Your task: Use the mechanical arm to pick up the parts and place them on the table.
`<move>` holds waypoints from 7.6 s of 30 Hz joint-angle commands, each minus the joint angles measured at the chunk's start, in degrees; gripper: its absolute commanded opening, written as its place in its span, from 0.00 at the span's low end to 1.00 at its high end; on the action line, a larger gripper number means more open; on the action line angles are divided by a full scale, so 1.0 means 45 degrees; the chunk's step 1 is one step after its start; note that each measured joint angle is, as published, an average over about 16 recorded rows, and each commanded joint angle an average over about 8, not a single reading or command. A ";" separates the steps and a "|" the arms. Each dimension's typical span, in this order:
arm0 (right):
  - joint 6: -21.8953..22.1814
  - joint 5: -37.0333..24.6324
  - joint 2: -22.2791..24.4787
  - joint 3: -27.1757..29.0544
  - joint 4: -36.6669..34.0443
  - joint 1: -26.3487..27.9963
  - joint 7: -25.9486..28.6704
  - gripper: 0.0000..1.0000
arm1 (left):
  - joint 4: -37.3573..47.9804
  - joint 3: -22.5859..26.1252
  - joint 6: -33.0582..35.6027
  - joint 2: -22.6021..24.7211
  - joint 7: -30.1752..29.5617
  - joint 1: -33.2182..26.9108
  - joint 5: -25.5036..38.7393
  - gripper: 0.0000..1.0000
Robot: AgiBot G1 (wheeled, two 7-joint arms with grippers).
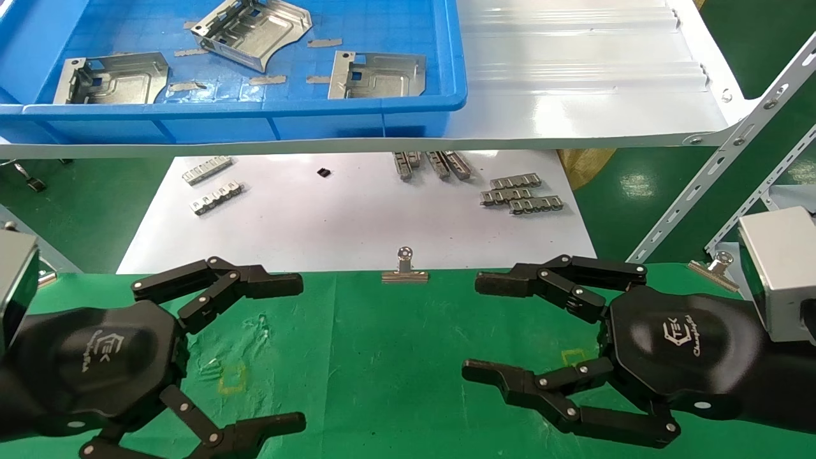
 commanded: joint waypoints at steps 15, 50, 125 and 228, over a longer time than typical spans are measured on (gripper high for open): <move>0.0000 0.0000 0.0000 0.0000 -0.0001 0.0000 0.0000 0.00 | 0.1691 0.0511 -0.0697 0.1543 -0.0347 -0.4862 0.1801 1.00; 0.0000 0.0001 0.0000 -0.0001 -0.0001 0.0001 -0.0001 0.00 | 1.5516 0.3235 -0.6459 0.6008 0.3465 -1.2582 0.8018 0.00; 0.0000 0.0002 0.0001 -0.0003 -0.0001 0.0001 -0.0001 1.00 | 1.3276 0.6751 -0.0166 0.3495 1.0987 -0.9281 0.8337 0.00; 0.0003 0.0005 0.0003 -0.0005 -0.0005 -0.0002 -0.0004 1.00 | 0.1676 0.0549 0.0134 0.0352 0.0952 -0.0862 0.0629 1.00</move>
